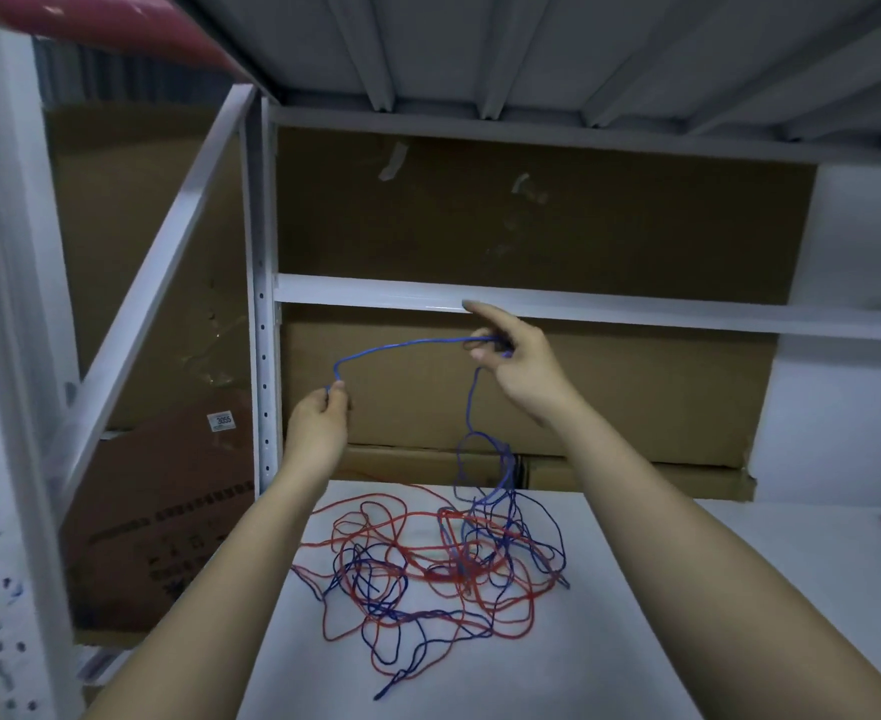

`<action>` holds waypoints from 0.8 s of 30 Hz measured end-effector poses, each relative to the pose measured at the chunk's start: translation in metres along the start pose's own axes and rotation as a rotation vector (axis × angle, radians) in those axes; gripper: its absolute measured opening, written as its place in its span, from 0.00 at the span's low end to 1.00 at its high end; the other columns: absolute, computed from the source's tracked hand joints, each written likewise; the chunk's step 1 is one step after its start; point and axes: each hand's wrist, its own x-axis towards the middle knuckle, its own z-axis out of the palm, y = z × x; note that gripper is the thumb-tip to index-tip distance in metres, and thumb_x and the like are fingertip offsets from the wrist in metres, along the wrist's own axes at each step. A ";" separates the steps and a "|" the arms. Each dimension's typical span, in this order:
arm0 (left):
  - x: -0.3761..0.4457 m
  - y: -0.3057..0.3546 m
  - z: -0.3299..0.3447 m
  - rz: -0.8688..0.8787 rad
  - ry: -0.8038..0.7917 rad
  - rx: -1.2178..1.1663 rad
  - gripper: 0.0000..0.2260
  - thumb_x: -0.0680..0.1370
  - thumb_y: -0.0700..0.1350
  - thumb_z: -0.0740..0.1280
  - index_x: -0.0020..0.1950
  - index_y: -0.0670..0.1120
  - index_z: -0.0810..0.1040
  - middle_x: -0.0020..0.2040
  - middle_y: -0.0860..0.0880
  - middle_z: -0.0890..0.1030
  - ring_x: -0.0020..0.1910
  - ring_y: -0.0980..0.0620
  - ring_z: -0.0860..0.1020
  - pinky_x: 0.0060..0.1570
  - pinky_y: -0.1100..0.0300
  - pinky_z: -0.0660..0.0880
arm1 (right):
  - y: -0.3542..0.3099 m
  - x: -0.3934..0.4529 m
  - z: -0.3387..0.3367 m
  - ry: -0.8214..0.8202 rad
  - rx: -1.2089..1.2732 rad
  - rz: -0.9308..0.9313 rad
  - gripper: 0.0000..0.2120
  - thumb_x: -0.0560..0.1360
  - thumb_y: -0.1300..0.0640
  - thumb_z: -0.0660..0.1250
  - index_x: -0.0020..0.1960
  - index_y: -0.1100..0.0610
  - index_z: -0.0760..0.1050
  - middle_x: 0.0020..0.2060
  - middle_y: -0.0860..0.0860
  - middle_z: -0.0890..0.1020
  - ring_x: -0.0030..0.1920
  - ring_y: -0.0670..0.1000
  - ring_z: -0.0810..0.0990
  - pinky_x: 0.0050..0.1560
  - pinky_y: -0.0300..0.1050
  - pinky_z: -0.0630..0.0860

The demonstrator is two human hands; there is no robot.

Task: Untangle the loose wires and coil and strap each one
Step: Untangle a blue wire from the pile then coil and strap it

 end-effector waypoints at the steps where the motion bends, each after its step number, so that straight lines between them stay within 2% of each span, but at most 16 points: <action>1: -0.001 0.003 0.000 -0.012 -0.011 -0.038 0.17 0.83 0.49 0.55 0.40 0.43 0.74 0.32 0.47 0.71 0.31 0.51 0.67 0.32 0.58 0.62 | -0.003 0.004 -0.002 0.013 0.007 -0.021 0.25 0.75 0.74 0.62 0.69 0.56 0.71 0.44 0.53 0.80 0.43 0.42 0.77 0.49 0.27 0.72; 3: -0.004 0.007 -0.001 -0.029 -0.041 -0.131 0.17 0.83 0.49 0.55 0.38 0.45 0.74 0.29 0.50 0.70 0.28 0.53 0.66 0.31 0.61 0.62 | -0.003 0.008 -0.002 0.037 0.037 -0.020 0.26 0.76 0.73 0.62 0.70 0.56 0.70 0.43 0.54 0.81 0.44 0.44 0.78 0.53 0.32 0.74; 6: -0.009 0.013 -0.007 -0.043 -0.069 -0.265 0.17 0.84 0.48 0.55 0.37 0.45 0.73 0.24 0.53 0.68 0.26 0.56 0.66 0.33 0.61 0.64 | 0.010 0.007 0.004 0.045 -0.059 0.008 0.25 0.76 0.74 0.59 0.70 0.58 0.70 0.44 0.54 0.79 0.43 0.49 0.77 0.52 0.41 0.77; 10: -0.015 0.017 -0.021 -0.025 -0.102 -0.327 0.17 0.84 0.48 0.55 0.37 0.45 0.72 0.21 0.55 0.65 0.22 0.59 0.65 0.31 0.66 0.67 | 0.045 -0.011 0.012 0.011 -0.201 0.137 0.23 0.77 0.72 0.59 0.70 0.58 0.69 0.53 0.57 0.79 0.48 0.56 0.79 0.46 0.30 0.73; 12: -0.019 0.018 -0.026 -0.011 -0.199 -0.396 0.16 0.84 0.47 0.54 0.38 0.45 0.70 0.21 0.55 0.61 0.21 0.57 0.61 0.28 0.67 0.66 | 0.060 -0.024 0.019 0.029 -0.263 0.169 0.20 0.78 0.71 0.59 0.67 0.60 0.72 0.59 0.56 0.78 0.50 0.54 0.80 0.45 0.28 0.73; 15: -0.024 0.017 -0.033 -0.056 -0.399 -0.617 0.17 0.84 0.46 0.52 0.38 0.44 0.69 0.21 0.55 0.58 0.20 0.57 0.57 0.26 0.65 0.64 | 0.075 -0.040 0.039 0.054 -0.400 0.082 0.17 0.77 0.73 0.57 0.61 0.63 0.77 0.58 0.57 0.78 0.53 0.54 0.78 0.47 0.33 0.70; 17: -0.026 0.017 -0.038 -0.140 -0.448 -0.818 0.17 0.84 0.46 0.52 0.37 0.45 0.69 0.20 0.55 0.59 0.19 0.57 0.57 0.25 0.65 0.66 | 0.080 -0.051 0.056 0.041 -0.440 0.029 0.17 0.76 0.74 0.57 0.60 0.63 0.78 0.57 0.57 0.78 0.55 0.54 0.77 0.49 0.34 0.68; 21: -0.025 0.012 -0.046 -0.252 -0.413 -1.081 0.17 0.83 0.48 0.52 0.37 0.45 0.69 0.20 0.53 0.60 0.19 0.56 0.60 0.25 0.66 0.68 | 0.096 -0.075 0.088 -0.140 -0.567 0.008 0.22 0.74 0.75 0.56 0.61 0.59 0.78 0.57 0.55 0.79 0.56 0.55 0.77 0.53 0.47 0.74; 24: -0.024 0.005 -0.047 -0.282 -0.312 -1.134 0.17 0.84 0.48 0.52 0.39 0.45 0.70 0.21 0.53 0.61 0.19 0.56 0.61 0.28 0.67 0.68 | 0.104 -0.095 0.101 -0.257 -0.625 -0.010 0.24 0.73 0.75 0.57 0.63 0.58 0.77 0.60 0.53 0.79 0.62 0.54 0.73 0.56 0.46 0.71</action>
